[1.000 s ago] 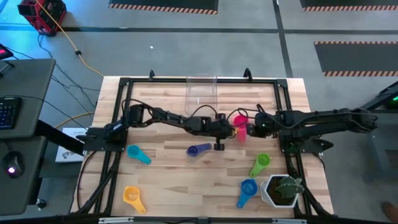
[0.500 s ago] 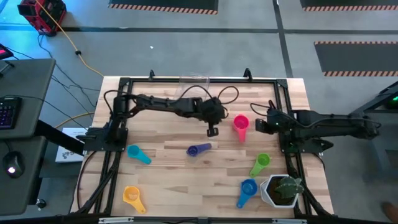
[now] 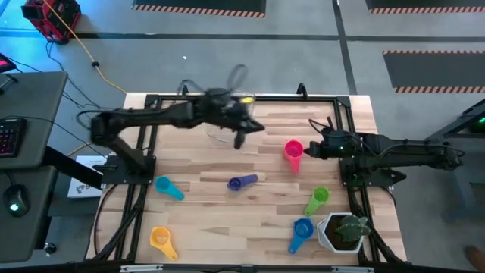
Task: Nest measuring cups in basket
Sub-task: Stack the blue measuring cup on top of the pink measuring cup
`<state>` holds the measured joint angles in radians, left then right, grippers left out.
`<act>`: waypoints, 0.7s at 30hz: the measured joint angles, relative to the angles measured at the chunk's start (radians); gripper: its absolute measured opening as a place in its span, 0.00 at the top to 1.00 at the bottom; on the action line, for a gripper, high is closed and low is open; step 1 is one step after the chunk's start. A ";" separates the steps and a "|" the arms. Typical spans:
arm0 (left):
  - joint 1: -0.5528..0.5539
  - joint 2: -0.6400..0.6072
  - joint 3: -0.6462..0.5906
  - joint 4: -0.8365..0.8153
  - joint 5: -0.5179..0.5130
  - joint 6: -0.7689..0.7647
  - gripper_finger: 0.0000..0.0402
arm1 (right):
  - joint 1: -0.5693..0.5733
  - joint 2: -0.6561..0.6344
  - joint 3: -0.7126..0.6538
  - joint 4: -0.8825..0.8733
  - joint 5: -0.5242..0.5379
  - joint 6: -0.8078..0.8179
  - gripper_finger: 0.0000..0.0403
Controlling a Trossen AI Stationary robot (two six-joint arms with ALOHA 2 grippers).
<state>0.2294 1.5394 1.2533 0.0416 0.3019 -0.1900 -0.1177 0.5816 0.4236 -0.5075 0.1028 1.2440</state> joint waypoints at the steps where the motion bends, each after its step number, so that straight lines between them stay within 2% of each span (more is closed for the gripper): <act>1: -0.006 -0.050 -0.076 0.087 -0.006 -0.055 1.00 | 0.000 0.000 0.000 0.011 0.000 -0.008 1.00; 3: -0.034 -0.144 -0.219 0.241 -0.041 -0.146 1.00 | 0.000 0.000 0.000 0.029 0.000 -0.024 1.00; 5: -0.072 -0.228 -0.334 0.327 -0.085 -0.209 1.00 | 0.000 0.000 0.000 0.051 0.001 -0.047 1.00; 9: -0.141 -0.352 -0.475 0.343 -0.189 -0.264 1.00 | 0.000 0.000 0.000 0.069 0.003 -0.057 1.00; 11: -0.162 -0.387 -0.507 0.320 -0.230 -0.284 0.99 | 0.000 0.000 0.000 0.070 0.002 -0.057 1.00; 15: -0.172 -0.423 -0.516 0.237 -0.229 -0.271 0.93 | 0.000 0.000 0.000 0.072 0.003 -0.056 1.00; 21: -0.162 -0.448 -0.516 0.160 -0.096 -0.219 0.73 | 0.000 0.000 0.000 0.071 0.004 -0.036 1.00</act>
<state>0.0675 1.0918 0.7372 0.2017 0.2058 -0.4091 -0.1180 0.5819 0.4236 -0.4363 0.1064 1.2078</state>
